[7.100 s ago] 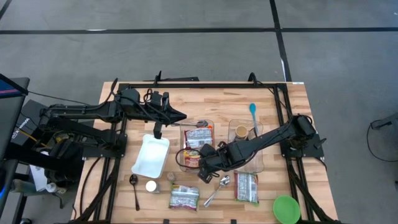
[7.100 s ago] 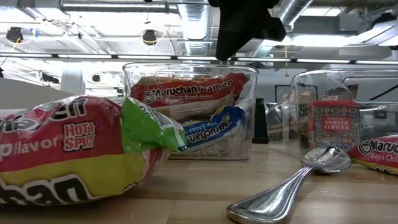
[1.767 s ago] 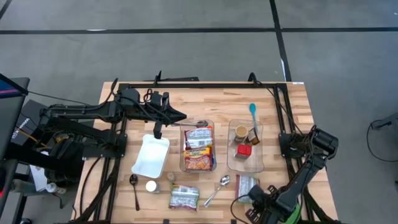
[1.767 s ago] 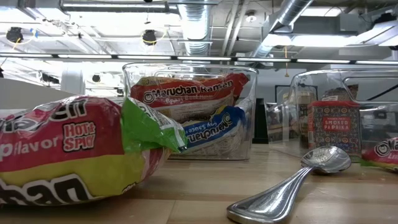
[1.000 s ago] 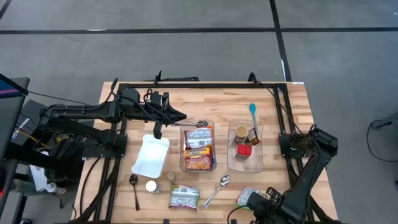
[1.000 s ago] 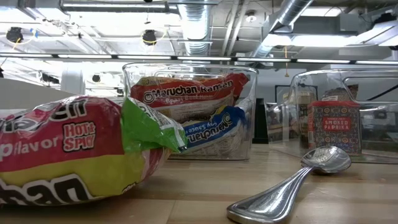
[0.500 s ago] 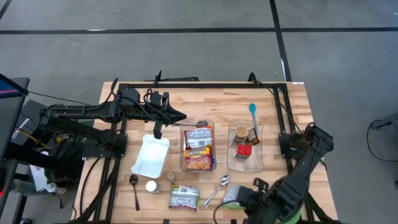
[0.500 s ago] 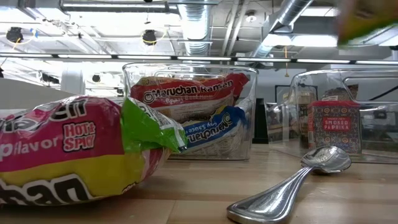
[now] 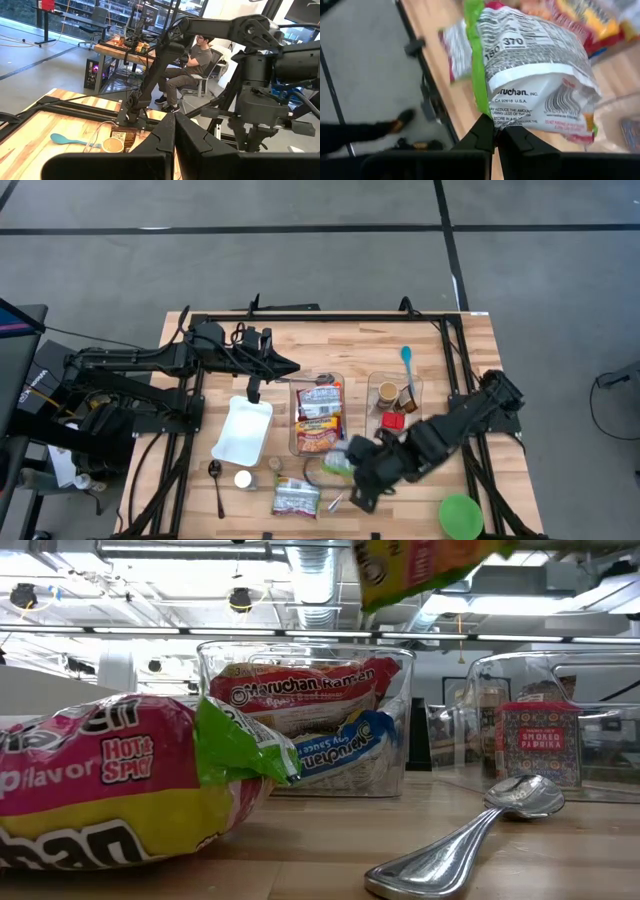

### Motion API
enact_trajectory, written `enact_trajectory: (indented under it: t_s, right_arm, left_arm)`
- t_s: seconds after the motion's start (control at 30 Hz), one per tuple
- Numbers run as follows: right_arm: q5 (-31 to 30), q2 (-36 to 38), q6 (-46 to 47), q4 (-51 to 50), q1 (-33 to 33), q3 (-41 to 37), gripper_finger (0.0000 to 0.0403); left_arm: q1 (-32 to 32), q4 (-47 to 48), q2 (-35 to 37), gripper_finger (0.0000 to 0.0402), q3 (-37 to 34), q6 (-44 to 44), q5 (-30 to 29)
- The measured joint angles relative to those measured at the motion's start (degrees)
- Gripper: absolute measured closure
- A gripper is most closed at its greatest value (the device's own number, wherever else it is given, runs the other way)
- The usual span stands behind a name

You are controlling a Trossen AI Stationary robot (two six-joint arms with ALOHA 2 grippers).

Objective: Pick & Place Food Item
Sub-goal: Put the right green noodle pack into the left transparent bin

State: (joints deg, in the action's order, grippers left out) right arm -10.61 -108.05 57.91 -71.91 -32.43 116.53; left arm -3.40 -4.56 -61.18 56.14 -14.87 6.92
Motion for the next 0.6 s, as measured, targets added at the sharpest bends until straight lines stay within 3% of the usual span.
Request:
enact_trajectory:
  t_s: [0.17,0.6]
  right_arm:
    - [-2.43,0.00,0.28,4.58,4.55,0.00,0.0397]
    - [-4.44,0.00,13.62,7.51,11.84,0.00,0.0397]
  left_arm:
    - [0.00,0.00,0.02,0.0402,0.01,0.00,0.00]
    - [0.00,0.00,0.00,0.0402,0.00,0.00,0.02]
